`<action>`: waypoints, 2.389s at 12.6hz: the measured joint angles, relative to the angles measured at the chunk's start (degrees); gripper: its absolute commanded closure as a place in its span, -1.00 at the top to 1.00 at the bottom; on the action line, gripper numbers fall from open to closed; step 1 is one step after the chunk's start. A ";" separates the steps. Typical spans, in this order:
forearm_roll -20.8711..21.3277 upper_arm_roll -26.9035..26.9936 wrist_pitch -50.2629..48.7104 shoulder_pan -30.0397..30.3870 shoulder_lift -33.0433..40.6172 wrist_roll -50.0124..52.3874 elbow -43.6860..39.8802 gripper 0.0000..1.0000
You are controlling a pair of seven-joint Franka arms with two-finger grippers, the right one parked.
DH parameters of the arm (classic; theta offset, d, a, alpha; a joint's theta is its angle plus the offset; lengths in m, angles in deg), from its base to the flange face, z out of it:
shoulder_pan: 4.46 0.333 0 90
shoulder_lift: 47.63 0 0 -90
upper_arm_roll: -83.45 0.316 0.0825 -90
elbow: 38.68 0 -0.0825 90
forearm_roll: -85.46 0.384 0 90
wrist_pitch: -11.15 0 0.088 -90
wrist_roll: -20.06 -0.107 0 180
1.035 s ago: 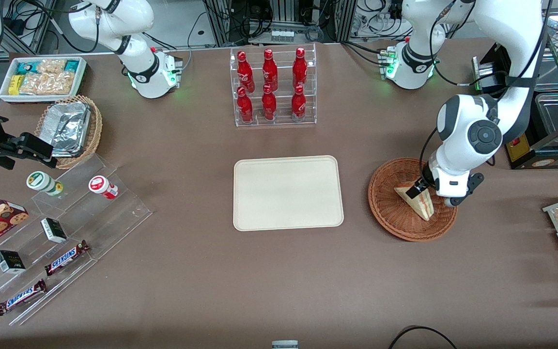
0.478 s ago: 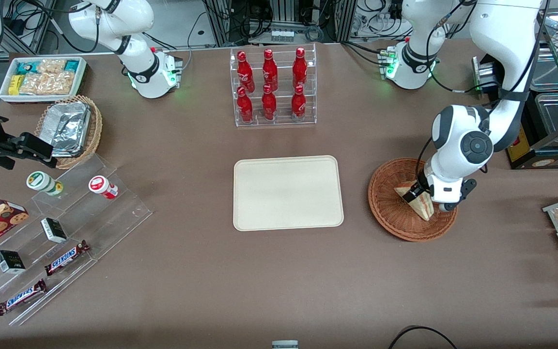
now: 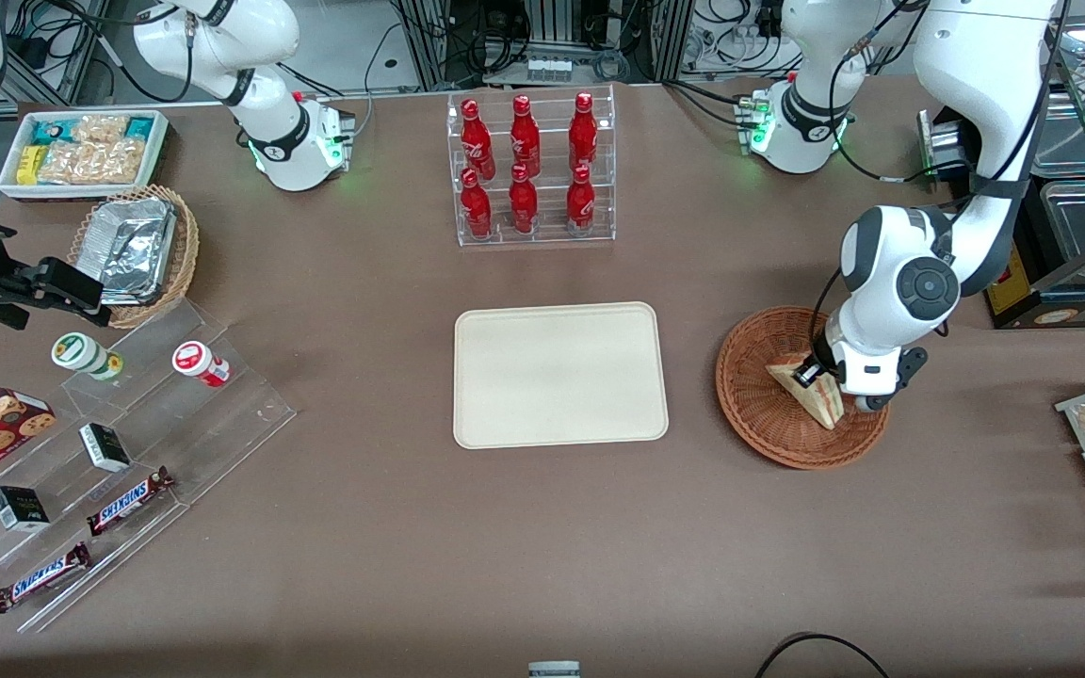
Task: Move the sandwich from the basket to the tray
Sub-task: 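Lower the left gripper and close it on the wrapped sandwich, then lift the sandwich with the left gripper and carry it over the white tray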
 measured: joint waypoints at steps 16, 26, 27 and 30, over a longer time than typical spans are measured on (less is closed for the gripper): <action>9.67 -22.51 -26.98 -0.76 -10.19 -2.16 -28.97 -0.72; 18.59 -26.65 -27.00 -14.87 -27.35 12.82 -45.22 -0.72; 19.70 -26.59 -27.00 -15.36 -28.61 13.81 -46.04 -0.72; 20.48 -26.23 -26.99 -17.10 -32.44 14.52 -48.81 -0.72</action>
